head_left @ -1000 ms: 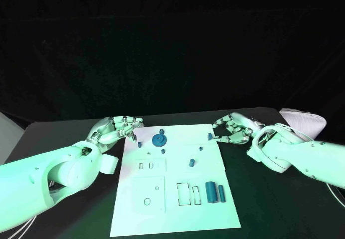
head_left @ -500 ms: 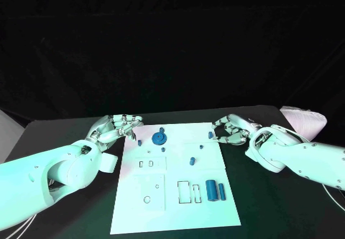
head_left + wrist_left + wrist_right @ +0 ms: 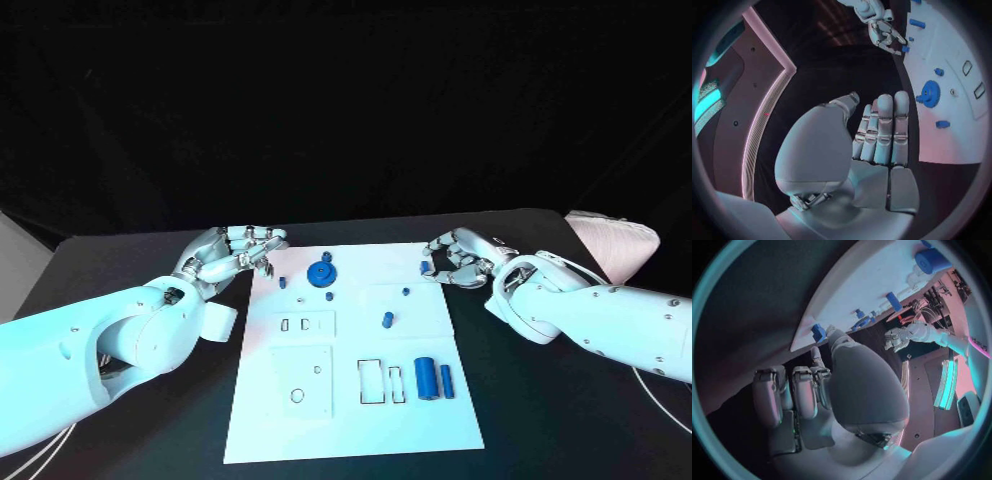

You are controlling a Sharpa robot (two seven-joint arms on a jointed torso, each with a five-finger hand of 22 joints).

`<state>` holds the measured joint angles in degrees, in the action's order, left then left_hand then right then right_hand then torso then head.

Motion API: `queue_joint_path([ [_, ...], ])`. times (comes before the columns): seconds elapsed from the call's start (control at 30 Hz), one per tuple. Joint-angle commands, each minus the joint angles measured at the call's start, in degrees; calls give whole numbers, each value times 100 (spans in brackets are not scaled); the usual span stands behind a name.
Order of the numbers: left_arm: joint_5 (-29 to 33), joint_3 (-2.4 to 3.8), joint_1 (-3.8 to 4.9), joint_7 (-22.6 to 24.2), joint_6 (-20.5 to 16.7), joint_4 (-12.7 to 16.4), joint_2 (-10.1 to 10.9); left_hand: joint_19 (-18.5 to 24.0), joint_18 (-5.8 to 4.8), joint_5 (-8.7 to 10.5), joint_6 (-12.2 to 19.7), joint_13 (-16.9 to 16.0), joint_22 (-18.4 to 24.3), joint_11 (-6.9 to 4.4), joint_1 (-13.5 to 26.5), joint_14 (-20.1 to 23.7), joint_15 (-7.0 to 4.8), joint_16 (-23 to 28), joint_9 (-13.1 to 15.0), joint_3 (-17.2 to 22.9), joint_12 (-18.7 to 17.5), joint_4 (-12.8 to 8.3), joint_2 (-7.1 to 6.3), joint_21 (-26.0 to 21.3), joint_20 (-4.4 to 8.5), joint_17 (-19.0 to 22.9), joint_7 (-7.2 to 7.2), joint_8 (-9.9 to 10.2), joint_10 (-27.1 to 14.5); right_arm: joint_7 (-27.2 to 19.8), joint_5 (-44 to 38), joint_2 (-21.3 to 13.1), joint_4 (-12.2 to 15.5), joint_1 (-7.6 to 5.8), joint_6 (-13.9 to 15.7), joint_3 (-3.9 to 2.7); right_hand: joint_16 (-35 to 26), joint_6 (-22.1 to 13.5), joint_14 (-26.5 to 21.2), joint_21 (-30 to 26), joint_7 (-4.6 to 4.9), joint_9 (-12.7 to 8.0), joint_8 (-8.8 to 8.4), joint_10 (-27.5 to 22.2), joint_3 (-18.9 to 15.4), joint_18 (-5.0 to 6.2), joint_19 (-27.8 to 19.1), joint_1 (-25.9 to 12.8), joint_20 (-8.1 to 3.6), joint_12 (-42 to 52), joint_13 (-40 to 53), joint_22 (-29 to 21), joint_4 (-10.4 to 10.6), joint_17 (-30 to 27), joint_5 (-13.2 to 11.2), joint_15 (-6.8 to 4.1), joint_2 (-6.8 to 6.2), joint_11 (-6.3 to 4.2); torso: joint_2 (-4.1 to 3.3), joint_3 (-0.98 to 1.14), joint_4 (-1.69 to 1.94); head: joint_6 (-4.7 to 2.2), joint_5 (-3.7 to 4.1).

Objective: Assemble the parts on the task board

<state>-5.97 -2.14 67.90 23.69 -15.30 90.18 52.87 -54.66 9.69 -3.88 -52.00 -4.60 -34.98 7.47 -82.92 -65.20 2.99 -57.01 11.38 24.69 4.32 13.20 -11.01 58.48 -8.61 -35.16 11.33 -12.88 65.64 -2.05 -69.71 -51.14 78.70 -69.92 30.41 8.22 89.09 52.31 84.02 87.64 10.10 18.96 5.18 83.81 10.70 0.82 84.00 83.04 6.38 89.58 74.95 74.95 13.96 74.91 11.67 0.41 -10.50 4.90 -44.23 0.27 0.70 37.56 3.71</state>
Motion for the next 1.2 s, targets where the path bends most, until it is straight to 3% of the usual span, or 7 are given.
queue_joint_path([
  [0.03, 23, 3, 2, 44, 105, 12, -7, 48, 85, 31, 39, 1, -5, -9, 39, 24, 3, -32, 5, 21, -14, -2, 13, 16, 1, 5, -6, 37, -46, 31, 0, 47, -45, 24, 1, 0, 0, 47, 520, -6, -4, 5, -21, 590, 44, -9, 454, 42, 48, 14, 1477, 1283, 11, 1171, 25, 54, 18, 34, 0, -1, -14, 20, -10],
  [0.4, 17, 3, 2, 38, 108, 9, -10, 48, 85, 31, 39, 1, -5, -9, 39, 24, 3, -32, 5, 21, -14, -2, 13, 16, 1, 5, -6, 37, -46, 68, 3, 149, -176, 83, -26, 2, 0, 152, 520, 7, -25, 22, 22, 617, 110, -13, 462, 74, 39, 40, 1503, 1296, 6, 1171, 40, 40, 37, 16, 4, -1, -10, 19, -6],
  [0.6, 17, 3, 2, 36, 109, 7, -12, 56, 85, 31, 43, 0, -10, -7, 46, 27, 5, -35, 9, 30, -13, -7, 14, 26, -1, 10, -3, 38, -49, 65, 3, 187, -216, 96, -20, 2, 1, 376, 521, 17, -83, 53, 122, 619, 266, -16, 470, 106, 5, 42, 1505, 1307, 3, 1175, 26, -2, 88, -34, 3, 1, -9, 18, -3],
  [0.73, 16, 3, 2, 35, 109, 6, -12, 57, 85, 30, 43, 0, -11, -7, 46, 28, 5, -36, 9, 34, -12, -8, 17, 27, -2, 10, -3, 38, -50, 56, 4, 213, -232, 105, -9, 2, 1, 492, 522, 27, -135, 61, 179, 619, 416, -19, 476, 117, -35, 42, 1505, 1318, 1, 1178, -113, -47, 111, -81, 1, 0, -12, 19, -12],
  [1.2, 13, 4, 2, 30, 106, 5, -5, 60, 86, 29, 43, 0, -12, -7, 43, 29, 5, -37, 11, 42, -12, -11, 23, 31, -2, 12, -3, 37, -51, 57, 10, 237, -242, 110, 57, 3, 1, 598, 524, 38, -177, 70, 234, 619, 562, -23, 484, 97, -74, 42, 1505, 1329, 2, 1183, -134, -89, 135, -118, 2, -1, -13, 25, -5],
])
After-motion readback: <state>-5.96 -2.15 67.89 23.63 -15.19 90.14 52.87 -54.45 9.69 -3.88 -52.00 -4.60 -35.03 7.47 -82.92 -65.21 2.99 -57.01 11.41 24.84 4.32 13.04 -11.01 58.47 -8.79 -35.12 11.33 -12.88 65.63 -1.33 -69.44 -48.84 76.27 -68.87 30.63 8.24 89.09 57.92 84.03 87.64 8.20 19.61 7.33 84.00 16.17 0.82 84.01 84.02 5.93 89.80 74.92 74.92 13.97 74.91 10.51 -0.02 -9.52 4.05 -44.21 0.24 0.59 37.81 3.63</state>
